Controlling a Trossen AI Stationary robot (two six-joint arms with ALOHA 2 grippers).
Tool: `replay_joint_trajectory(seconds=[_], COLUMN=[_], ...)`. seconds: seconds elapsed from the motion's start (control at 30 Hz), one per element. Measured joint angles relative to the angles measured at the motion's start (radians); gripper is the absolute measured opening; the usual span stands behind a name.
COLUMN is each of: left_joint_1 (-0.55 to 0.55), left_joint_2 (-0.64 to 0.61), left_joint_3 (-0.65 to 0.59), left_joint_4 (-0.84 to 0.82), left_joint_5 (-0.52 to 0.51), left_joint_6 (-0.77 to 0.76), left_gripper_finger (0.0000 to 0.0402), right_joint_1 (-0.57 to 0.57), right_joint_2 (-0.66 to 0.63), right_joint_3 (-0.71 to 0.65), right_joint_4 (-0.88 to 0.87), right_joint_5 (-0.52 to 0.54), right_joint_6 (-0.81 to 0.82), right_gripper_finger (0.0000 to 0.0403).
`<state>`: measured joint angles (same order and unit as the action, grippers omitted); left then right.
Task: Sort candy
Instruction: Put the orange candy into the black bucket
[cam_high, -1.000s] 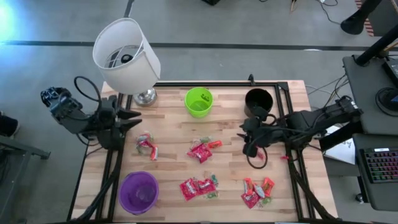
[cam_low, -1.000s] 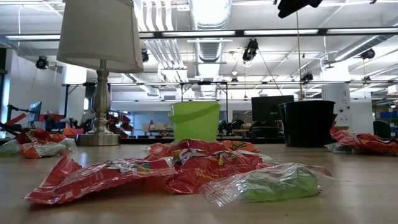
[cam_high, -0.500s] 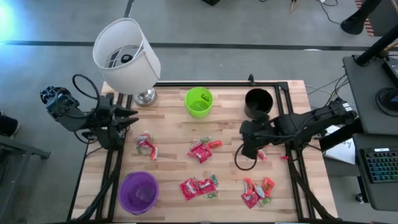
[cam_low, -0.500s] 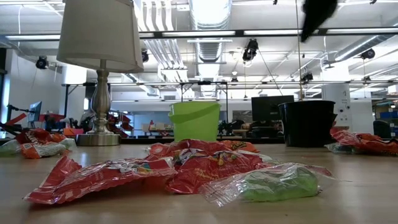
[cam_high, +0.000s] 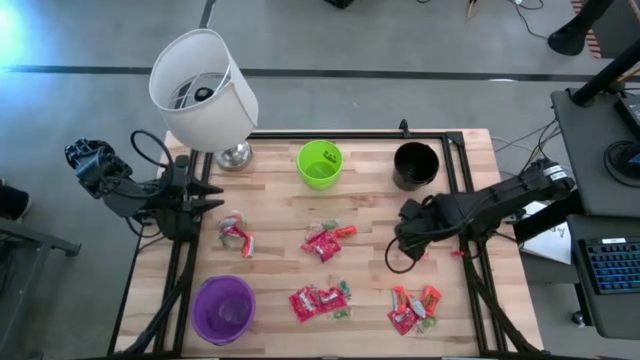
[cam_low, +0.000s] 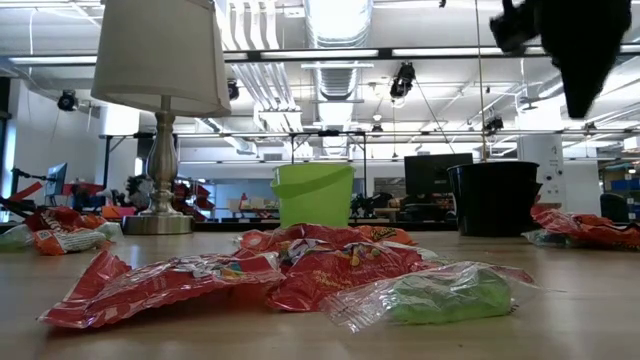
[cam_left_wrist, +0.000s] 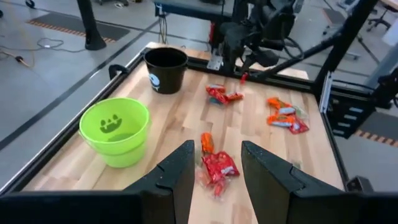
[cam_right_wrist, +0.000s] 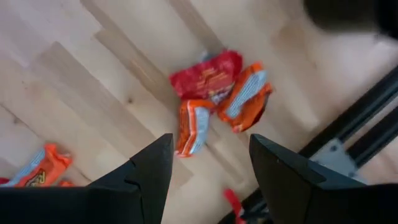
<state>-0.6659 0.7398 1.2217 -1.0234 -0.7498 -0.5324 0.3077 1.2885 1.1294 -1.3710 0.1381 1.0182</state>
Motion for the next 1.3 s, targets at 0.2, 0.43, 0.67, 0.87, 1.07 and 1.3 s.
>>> replay_joint_trajectory(seconds=[0.2, 0.43, 0.67, 0.87, 1.07, 1.3], left_joint_1=[0.000, 0.000, 0.000, 0.000, 0.000, 0.000], left_joint_2=[-0.008, -0.029, -0.041, -0.049, -0.053, -0.053], left_joint_3=[0.000, 0.000, 0.000, 0.000, 0.000, 0.000], left_joint_4=[-0.023, -0.026, -0.035, -0.036, -0.037, -0.036], left_joint_5=[0.037, 0.046, 0.049, 0.049, 0.048, 0.048], left_joint_6=[-0.003, -0.004, -0.004, -0.005, -0.005, -0.008], left_gripper_finger=[0.0115, 0.0115, 0.0115, 0.0115, 0.0115, 0.0115], right_joint_1=[0.002, 0.002, 0.002, 0.002, 0.002, 0.002], right_joint_2=[-0.006, -0.006, -0.005, -0.005, -0.005, -0.005], right_joint_3=[-0.164, -0.243, -0.318, -0.362, -0.408, -0.481], right_joint_4=[0.146, 0.181, 0.336, 0.344, 0.419, 0.494], right_joint_5=[-0.088, -0.111, -0.142, -0.139, -0.139, -0.138], right_joint_6=[0.070, 0.134, 0.144, 0.174, 0.195, 0.227], right_gripper_finger=[0.0206, 0.0206, 0.0206, 0.0206, 0.0206, 0.0206])
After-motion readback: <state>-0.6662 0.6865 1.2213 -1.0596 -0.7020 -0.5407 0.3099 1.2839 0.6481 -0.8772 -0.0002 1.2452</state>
